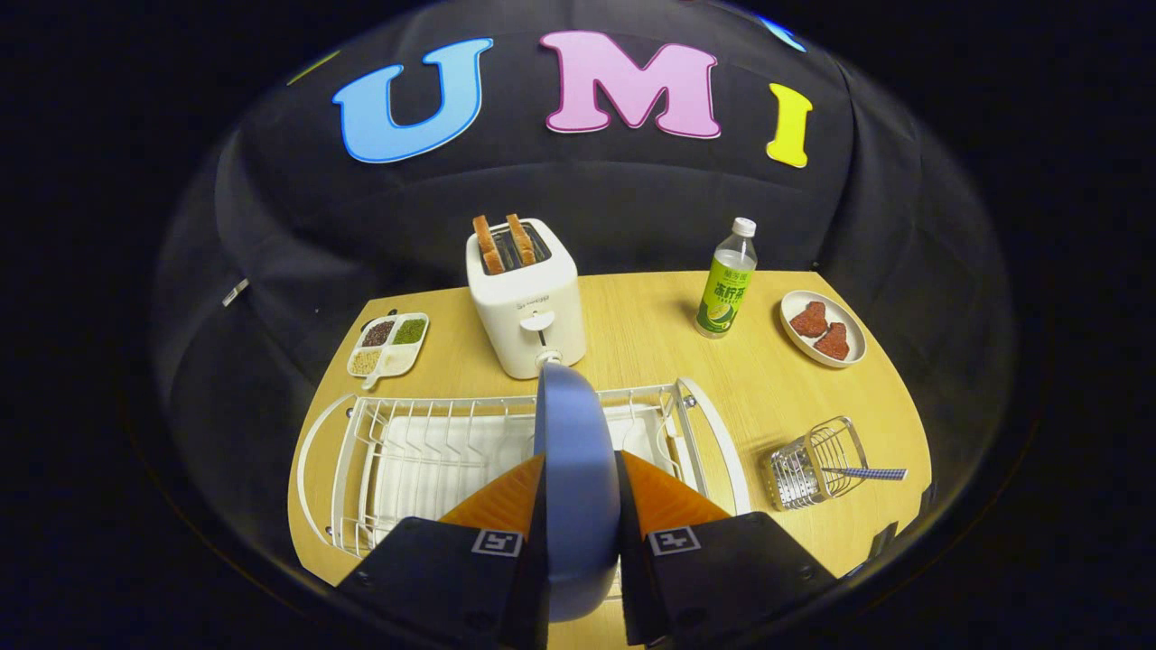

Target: Take the plate from the dish rack, then take the spoon from the basket and place it into the plate.

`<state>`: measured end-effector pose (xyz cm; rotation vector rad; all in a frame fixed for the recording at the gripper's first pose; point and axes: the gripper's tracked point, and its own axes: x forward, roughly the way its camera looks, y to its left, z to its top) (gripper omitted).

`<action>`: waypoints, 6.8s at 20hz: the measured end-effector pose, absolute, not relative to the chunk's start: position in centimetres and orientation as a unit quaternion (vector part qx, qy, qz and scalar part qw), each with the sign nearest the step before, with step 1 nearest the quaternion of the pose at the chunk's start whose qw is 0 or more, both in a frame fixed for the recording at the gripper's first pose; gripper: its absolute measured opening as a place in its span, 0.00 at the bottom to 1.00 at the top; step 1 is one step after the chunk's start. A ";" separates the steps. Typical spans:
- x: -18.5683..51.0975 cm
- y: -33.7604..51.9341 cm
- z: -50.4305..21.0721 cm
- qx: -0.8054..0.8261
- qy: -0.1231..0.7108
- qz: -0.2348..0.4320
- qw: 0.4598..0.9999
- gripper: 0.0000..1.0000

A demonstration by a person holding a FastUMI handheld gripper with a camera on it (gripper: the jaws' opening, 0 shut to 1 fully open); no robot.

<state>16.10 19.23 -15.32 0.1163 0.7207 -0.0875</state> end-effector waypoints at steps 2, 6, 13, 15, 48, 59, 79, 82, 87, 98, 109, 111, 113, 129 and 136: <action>16.3 18.6 -15.0 0.057 0.348 -0.057 0.934 0.34; 16.3 17.5 -14.6 0.054 0.337 -0.080 0.937 0.33; 16.6 15.4 -13.7 0.026 0.310 -0.089 0.946 0.29; 16.5 15.2 -13.9 0.028 0.308 -0.075 0.948 0.27; -4.5 -3.5 -19.4 0.192 0.384 0.050 0.902 0.26; -1.5 -6.8 -27.3 0.227 0.445 0.060 0.864 0.28; 4.4 -9.1 -22.3 0.064 0.209 0.170 0.961 0.98; 5.7 -8.5 -20.5 0.067 0.159 0.183 0.968 0.98; 8.6 -8.1 -20.7 0.081 0.136 0.166 0.973 0.98; 11.4 -7.4 -22.9 0.040 0.120 0.149 0.981 0.66; 11.9 -8.3 -23.0 0.008 0.107 0.120 0.987 0.38; 11.8 -8.3 -23.2 0.012 0.111 0.119 0.987 0.33; 12.1 -8.3 -23.1 0.012 0.111 0.117 0.987 0.32; 13.1 -7.8 -19.9 0.051 0.124 0.114 0.984 0.17; 12.2 -7.4 -14.0 0.057 0.102 0.135 0.984 0.17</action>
